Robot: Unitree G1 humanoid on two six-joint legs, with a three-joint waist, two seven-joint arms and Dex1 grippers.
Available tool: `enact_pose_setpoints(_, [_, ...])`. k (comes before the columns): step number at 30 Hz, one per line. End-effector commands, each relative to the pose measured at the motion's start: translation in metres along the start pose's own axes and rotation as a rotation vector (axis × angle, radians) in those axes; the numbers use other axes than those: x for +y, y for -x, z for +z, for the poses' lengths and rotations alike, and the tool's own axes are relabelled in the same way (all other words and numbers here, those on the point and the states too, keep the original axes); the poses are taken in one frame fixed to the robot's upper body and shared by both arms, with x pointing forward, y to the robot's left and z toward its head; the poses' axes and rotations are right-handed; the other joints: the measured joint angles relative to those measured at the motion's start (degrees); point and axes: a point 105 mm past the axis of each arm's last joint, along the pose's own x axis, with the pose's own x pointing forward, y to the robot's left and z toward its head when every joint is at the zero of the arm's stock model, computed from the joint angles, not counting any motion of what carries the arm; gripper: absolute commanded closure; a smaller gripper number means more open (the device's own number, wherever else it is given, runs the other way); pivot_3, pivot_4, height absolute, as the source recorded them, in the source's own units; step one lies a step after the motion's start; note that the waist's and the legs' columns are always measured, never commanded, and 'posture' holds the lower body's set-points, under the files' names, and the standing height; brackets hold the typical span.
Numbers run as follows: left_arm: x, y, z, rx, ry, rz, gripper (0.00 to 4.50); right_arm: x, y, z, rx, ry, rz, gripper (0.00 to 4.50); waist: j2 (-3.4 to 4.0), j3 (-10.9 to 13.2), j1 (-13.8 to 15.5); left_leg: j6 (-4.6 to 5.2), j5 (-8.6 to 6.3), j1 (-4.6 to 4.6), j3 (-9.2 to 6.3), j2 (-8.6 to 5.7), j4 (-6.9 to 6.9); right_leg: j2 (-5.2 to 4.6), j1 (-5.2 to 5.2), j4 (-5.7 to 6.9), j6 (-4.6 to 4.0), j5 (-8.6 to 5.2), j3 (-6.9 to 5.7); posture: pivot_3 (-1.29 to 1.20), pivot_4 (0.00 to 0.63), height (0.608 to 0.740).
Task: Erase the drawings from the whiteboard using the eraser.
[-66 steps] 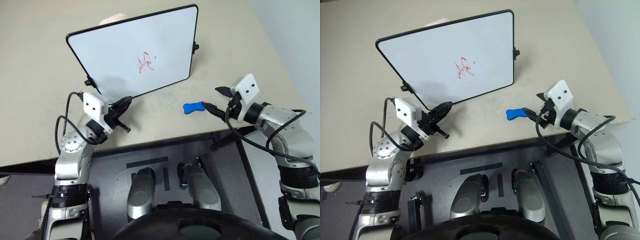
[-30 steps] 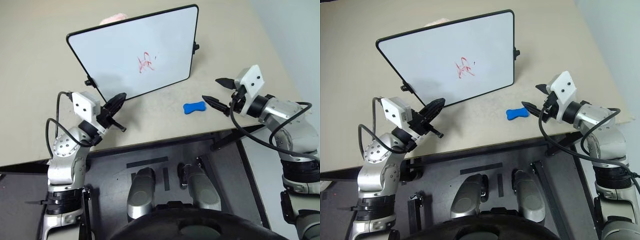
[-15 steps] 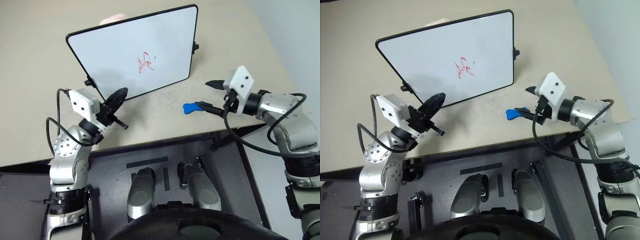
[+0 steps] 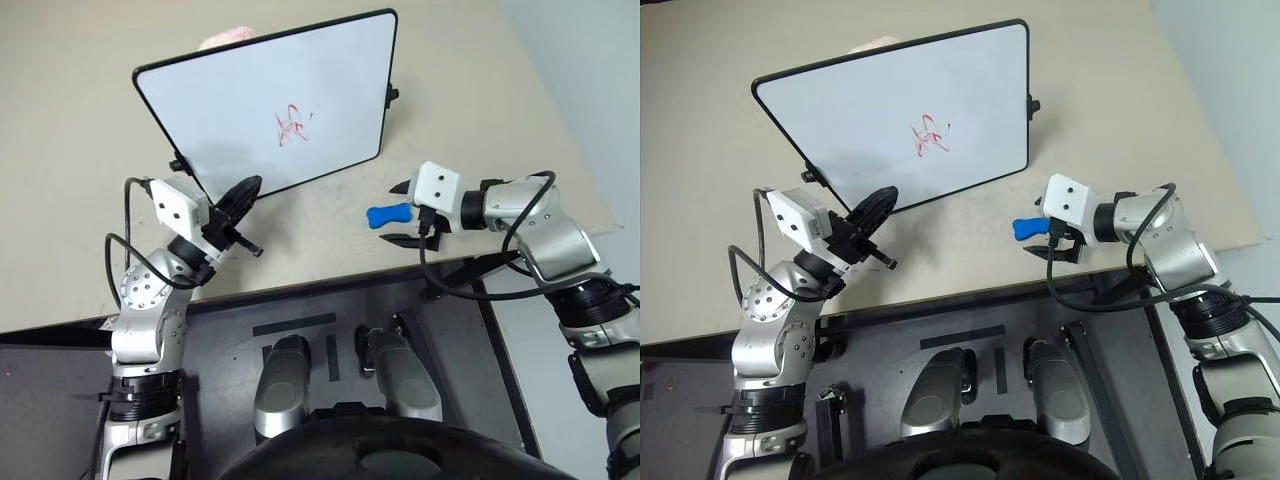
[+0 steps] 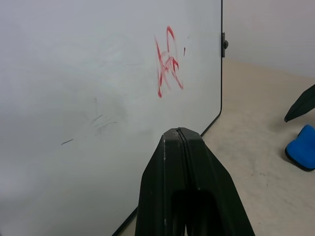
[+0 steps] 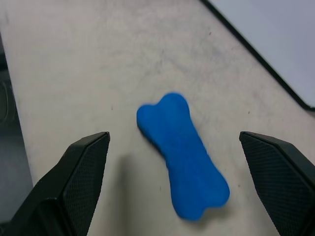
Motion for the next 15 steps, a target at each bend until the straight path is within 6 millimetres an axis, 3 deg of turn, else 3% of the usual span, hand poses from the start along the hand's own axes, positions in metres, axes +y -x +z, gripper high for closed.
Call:
enact_pose_setpoints(1, [-0.001,0.001,0.007,-0.034,-0.022,0.007,4.5,-0.011,0.008,0.007,-0.013,0.046,-0.019,0.03,0.0,0.0,0.0,0.0,0.0,0.0,0.0,0.0,0.0,0.0,0.0,0.0,0.0,0.0,0.0,0.0,0.15,0.74])
enact_pose_setpoints(12, [-0.003,0.001,0.005,-0.031,-0.015,0.009,4.5,-0.021,-0.007,0.008,-0.049,0.009,-0.056,0.03,0.0,0.0,0.0,0.01,0.01,0.01,0.0,0.01,0.01,0.0,0.0,0.01,-0.05,0.04,0.0,0.0,0.15,0.74])
enact_pose_setpoints(15, [-0.003,0.0,0.005,-0.029,-0.015,0.007,4.5,-0.024,-0.01,0.006,-0.05,-0.006,-0.069,0.62,0.0,0.0,0.0,0.01,0.01,0.01,0.0,0.01,0.02,0.0,0.01,0.01,-0.06,0.04,0.0,0.0,0.15,0.74])
